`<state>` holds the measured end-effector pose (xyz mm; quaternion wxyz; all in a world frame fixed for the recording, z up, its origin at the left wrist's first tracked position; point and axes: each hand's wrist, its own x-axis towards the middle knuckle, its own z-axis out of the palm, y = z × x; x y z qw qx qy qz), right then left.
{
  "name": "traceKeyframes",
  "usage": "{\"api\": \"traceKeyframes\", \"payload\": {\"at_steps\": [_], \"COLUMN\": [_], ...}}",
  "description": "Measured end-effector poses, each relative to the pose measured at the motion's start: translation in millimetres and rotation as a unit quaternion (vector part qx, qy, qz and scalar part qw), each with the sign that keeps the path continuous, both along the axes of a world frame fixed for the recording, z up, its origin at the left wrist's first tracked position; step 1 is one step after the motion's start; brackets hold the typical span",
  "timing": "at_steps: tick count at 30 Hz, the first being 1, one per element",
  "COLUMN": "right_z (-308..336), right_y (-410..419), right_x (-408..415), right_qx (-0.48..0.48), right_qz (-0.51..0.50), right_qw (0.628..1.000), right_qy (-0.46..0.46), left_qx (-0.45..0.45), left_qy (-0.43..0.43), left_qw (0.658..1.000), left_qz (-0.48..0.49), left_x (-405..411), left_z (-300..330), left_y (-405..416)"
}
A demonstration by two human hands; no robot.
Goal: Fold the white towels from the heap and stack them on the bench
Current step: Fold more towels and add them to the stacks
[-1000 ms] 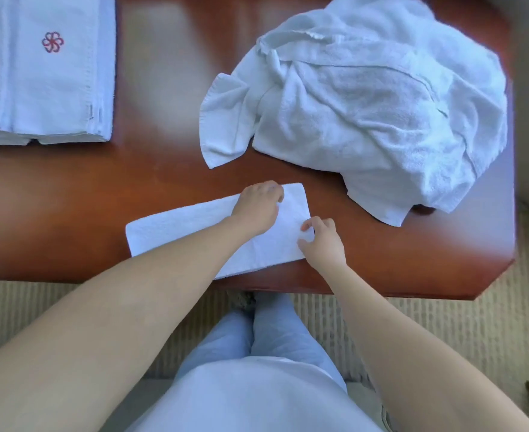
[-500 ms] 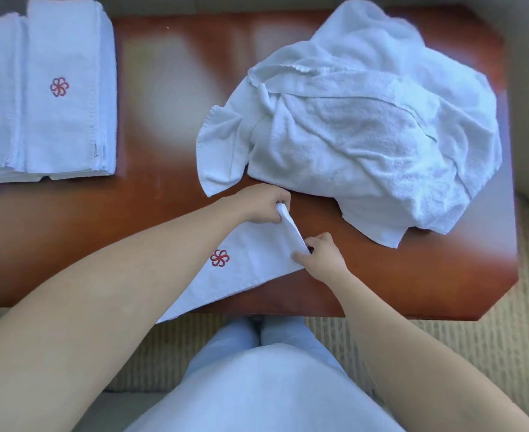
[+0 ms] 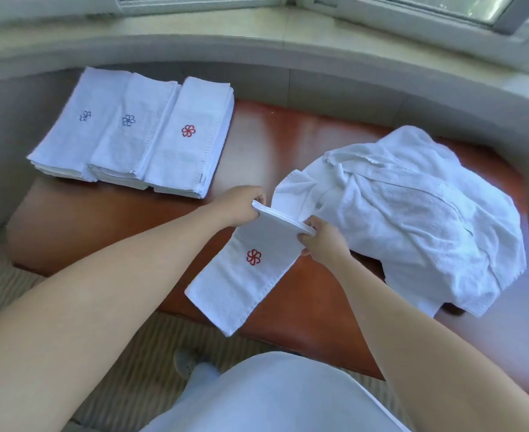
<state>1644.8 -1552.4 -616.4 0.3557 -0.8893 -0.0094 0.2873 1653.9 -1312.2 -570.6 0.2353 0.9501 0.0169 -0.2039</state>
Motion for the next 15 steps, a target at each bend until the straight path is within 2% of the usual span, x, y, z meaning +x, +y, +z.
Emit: {"api": "traceKeyframes", "payload": {"at_steps": [11,15], "right_z": [108,133], "right_y": [192,246], "right_x": [-72,-95], "right_qx": [0.097,0.111], "right_qz": [-0.029,-0.028], "right_qw": [0.991,0.987], "right_qy": [-0.089,-0.112], "left_qx": [-0.023,-0.027], "left_qy": [-0.116,-0.133], "left_qw": [0.983,0.978], "left_qz": [0.137,0.161], "left_x": [-109,-142], "left_z": [72,95], "left_y": [193,247]}}
